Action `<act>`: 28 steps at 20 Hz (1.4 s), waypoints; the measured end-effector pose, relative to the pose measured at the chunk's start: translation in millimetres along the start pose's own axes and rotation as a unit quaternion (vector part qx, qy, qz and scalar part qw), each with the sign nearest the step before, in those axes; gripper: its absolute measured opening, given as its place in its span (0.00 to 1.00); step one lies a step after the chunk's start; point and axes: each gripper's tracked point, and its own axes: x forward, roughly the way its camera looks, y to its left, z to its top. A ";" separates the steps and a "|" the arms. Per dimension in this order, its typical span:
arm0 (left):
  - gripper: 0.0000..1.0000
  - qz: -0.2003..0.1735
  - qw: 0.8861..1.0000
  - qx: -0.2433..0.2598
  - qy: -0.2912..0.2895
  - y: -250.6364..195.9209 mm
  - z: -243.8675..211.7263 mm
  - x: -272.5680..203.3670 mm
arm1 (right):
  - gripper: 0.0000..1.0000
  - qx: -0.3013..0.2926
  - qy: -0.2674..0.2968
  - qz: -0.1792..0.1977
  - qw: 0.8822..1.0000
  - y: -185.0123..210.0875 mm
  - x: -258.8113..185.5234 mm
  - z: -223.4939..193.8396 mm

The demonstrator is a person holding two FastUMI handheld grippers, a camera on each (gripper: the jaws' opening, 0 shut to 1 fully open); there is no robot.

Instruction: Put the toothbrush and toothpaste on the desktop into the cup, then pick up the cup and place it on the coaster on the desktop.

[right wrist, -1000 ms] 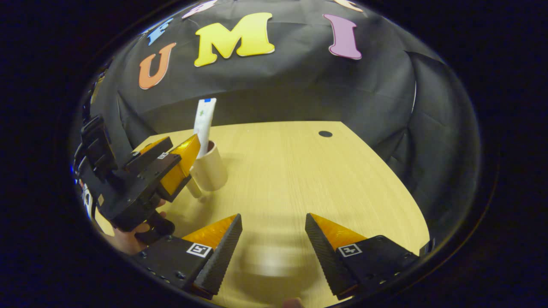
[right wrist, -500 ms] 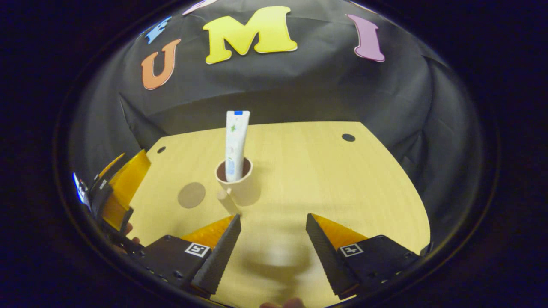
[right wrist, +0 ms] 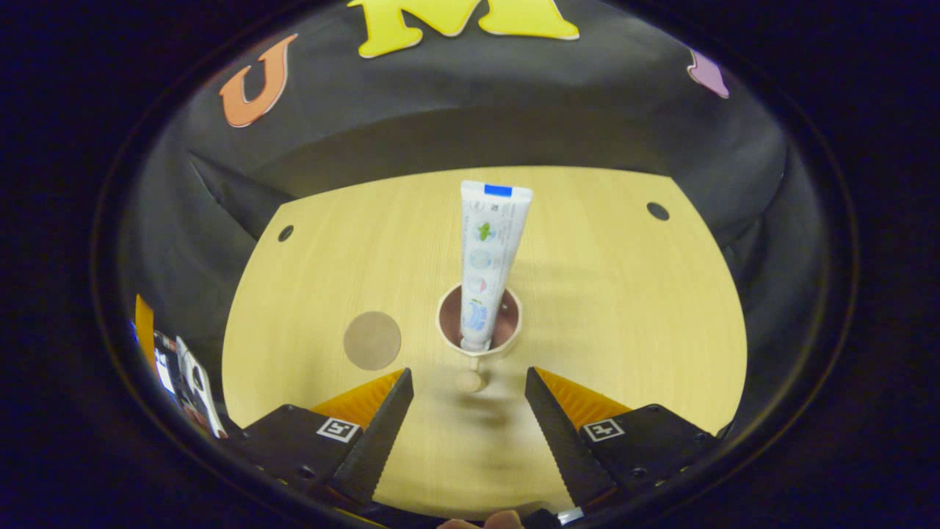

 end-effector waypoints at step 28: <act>0.97 0.047 0.996 -0.021 0.075 46.1 -38.4 -18.7 | 0.22 0.009 0.174 -0.057 0.983 -10.5 105.5 -24.6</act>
